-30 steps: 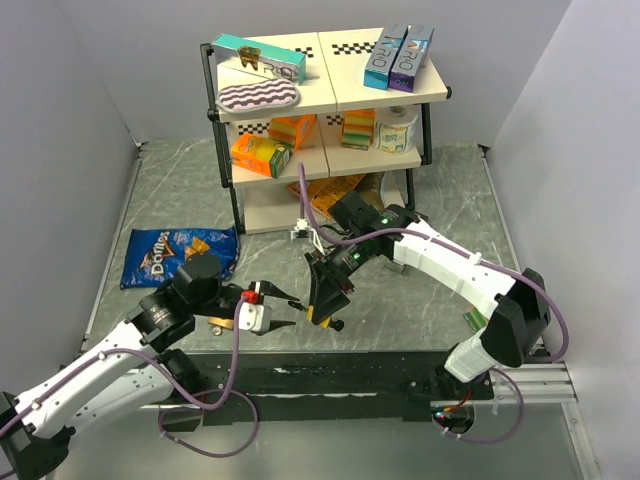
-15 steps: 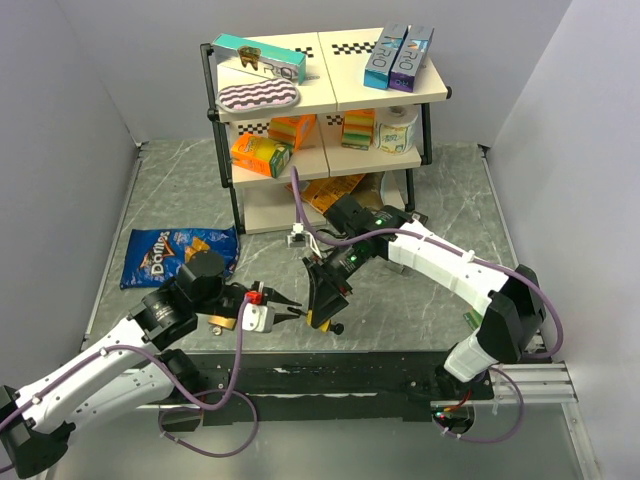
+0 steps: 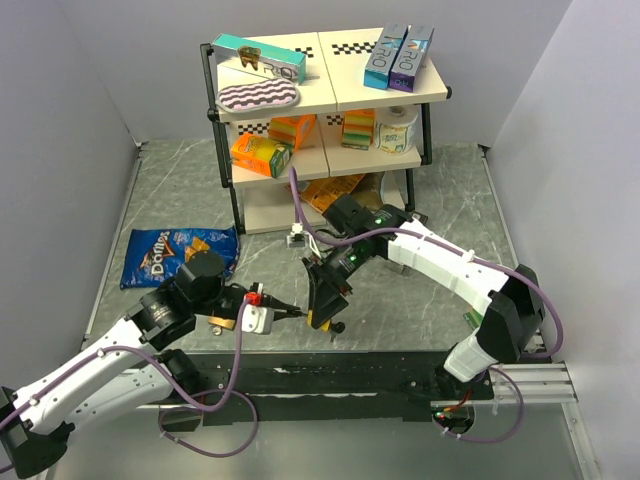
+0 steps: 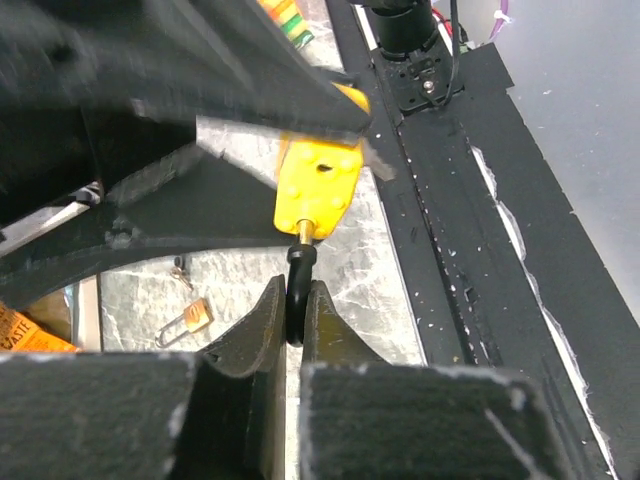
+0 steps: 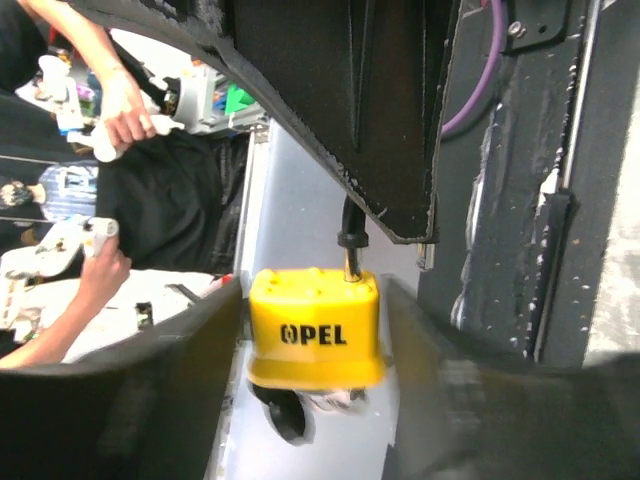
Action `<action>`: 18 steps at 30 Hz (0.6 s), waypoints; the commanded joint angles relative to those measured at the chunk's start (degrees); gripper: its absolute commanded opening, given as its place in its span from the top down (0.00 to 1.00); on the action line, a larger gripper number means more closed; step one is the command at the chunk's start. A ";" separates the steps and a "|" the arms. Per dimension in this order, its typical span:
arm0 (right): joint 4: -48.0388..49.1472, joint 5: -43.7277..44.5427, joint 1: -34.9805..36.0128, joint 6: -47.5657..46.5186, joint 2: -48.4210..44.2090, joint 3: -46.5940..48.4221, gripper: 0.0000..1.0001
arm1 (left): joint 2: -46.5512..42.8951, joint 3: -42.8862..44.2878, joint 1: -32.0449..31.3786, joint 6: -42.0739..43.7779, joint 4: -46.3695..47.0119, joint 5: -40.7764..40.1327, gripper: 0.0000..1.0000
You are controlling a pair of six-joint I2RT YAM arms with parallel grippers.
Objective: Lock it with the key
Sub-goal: Lock the lock.
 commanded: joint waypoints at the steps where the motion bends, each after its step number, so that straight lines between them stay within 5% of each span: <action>1: 2.12 2.40 -0.64 1.95 -0.81 4.71 0.18 | 0.66 3.93 -0.22 -3.28 0.70 -0.10 0.99; 3: 4.67 6.70 -2.05 2.75 -3.79 4.53 0.01 | 0.58 4.28 -0.22 -8.80 1.84 -1.59 0.99; 13: 20.75 25.51 -6.54 1.96 -22.50 -3.72 0.01 | 1.27 7.26 2.50 -25.84 5.53 -1.87 0.99; 18: 18.06 21.59 -7.15 -2.60 -26.66 -7.69 0.01 | 4.53 11.05 4.88 -33.68 6.50 0.95 0.99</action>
